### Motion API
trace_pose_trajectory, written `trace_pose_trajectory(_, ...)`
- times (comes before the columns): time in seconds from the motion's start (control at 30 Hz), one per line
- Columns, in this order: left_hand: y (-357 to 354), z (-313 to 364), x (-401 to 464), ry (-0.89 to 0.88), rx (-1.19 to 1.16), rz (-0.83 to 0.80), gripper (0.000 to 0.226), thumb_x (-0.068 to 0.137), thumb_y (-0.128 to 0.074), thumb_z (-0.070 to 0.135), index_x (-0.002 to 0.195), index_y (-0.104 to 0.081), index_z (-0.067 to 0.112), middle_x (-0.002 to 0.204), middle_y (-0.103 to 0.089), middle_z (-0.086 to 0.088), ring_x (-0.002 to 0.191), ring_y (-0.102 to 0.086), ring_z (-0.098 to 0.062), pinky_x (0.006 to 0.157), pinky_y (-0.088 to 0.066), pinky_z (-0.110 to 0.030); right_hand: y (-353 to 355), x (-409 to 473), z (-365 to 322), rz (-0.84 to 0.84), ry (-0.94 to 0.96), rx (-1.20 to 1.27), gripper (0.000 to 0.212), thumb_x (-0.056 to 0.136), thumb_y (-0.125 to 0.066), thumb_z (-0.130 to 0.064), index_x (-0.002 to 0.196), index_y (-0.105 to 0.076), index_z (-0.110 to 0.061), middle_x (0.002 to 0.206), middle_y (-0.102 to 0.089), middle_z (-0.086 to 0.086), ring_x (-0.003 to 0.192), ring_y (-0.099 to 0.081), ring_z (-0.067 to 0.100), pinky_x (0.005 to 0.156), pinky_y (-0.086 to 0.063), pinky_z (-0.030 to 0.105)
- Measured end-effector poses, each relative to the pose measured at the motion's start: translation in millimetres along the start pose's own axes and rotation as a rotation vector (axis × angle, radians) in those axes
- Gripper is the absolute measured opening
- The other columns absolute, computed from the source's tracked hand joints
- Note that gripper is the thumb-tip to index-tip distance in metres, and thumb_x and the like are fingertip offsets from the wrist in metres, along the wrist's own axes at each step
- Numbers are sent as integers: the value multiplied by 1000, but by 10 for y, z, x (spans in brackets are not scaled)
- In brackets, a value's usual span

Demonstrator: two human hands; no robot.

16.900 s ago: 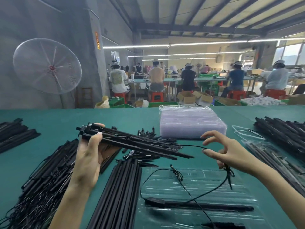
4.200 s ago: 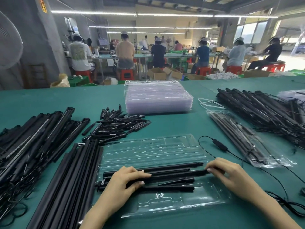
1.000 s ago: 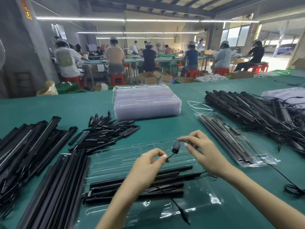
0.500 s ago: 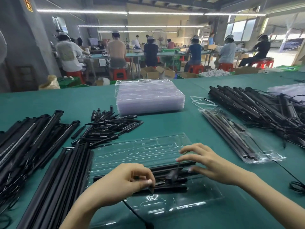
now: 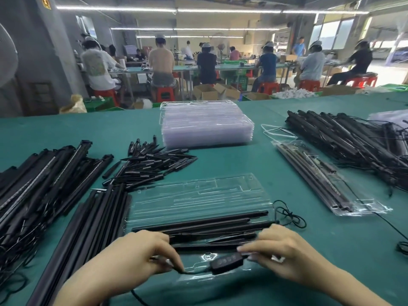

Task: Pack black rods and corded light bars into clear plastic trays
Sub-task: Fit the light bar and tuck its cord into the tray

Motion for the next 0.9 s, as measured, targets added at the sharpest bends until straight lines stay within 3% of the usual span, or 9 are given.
trace_pose_trajectory(0.13, 17, 18, -41, 120, 213, 92, 29, 96, -50, 37, 103, -59, 63, 124, -53, 27, 118, -48, 7, 89, -37, -14, -243, 17, -111, -67, -42, -74, 17, 91, -58, -38, 95, -74, -33, 72, -59, -13, 56, -49, 7, 52, -43, 22)
trace_pose_trajectory(0.27, 171, -62, -166, 204, 352, 121, 32, 96, -47, 38, 106, -54, 67, 90, -50, 26, 108, -53, 2, 67, -33, -16, -253, 76, -86, -58, -111, -19, 16, 91, -58, -38, 95, -73, -35, 83, -59, -16, 58, -42, 3, 58, -38, 14)
trace_pose_trajectory(0.37, 183, -163, -104, 241, 435, 168, 39, 96, -47, 25, 110, -58, 60, 81, -43, 19, 95, -53, -1, 63, -31, -19, -296, 124, -173, -71, -46, -91, 11, 88, -63, -36, 89, -74, -32, 80, -59, -14, 63, -43, 2, 59, -38, 13)
trace_pose_trajectory(0.5, -85, -220, 17, 136, 394, 117, 52, 94, -42, 6, 117, -62, 47, 86, -36, 17, 110, -47, -8, 83, -33, -23, -366, 111, -205, -130, -33, -104, 6, 79, -76, -33, 84, -74, -31, 73, -57, -13, 64, -46, 1, 59, -38, 13)
trace_pose_trajectory(0.63, -175, 9, 90, -26, 420, 254, 40, 98, -41, 22, 132, -48, 43, 114, -39, 18, 115, -37, -7, 97, -22, -24, -359, 141, -157, -159, -88, -44, 11, 76, -79, -32, 86, -74, -37, 70, -54, -15, 57, -49, 5, 53, -42, 16)
trace_pose_trajectory(0.7, -241, 287, 153, -149, 429, 297, 37, 88, -61, 33, 122, -57, 45, 109, -54, 20, 102, -51, -2, 85, -36, -17, -348, 172, -155, -183, -83, -41, 12, 75, -80, -30, 83, -75, -37, 68, -53, -14, 55, -47, 6, 52, -38, 15)
trace_pose_trajectory(0.8, -426, 470, 277, -256, 424, 260, 34, 43, -90, 42, 71, -71, 47, 64, -58, 23, 57, -55, 3, 48, -39, -10, -344, 224, -219, -246, -15, -116, 12, 71, -79, -29, 79, -73, -37, 65, -50, -13, 55, -45, 4, 52, -33, 16)
trace_pose_trajectory(0.83, -457, 463, 291, -257, 406, 265, 33, 41, -92, 41, 66, -71, 45, 60, -57, 22, 53, -54, 2, 46, -39, -11, -344, 224, -225, -259, -6, -135, 12, 71, -78, -30, 79, -73, -37, 65, -49, -13, 57, -45, 3, 52, -33, 16)
trace_pose_trajectory(0.9, -445, 431, 285, -255, 209, 300, 19, 64, -85, 39, 79, -73, 42, 75, -61, 20, 67, -57, 1, 57, -43, -12, -322, 198, -191, -303, -57, -104, 13, 76, -73, -29, 86, -74, -38, 71, -53, -14, 62, -48, 1, 53, -33, 14)
Point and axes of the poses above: each hand's wrist, its own x-axis towards the middle knuckle, its own y-axis out of the back of the hand, z = x × y, the point moved 8 cm from there along x, towards the middle knuckle
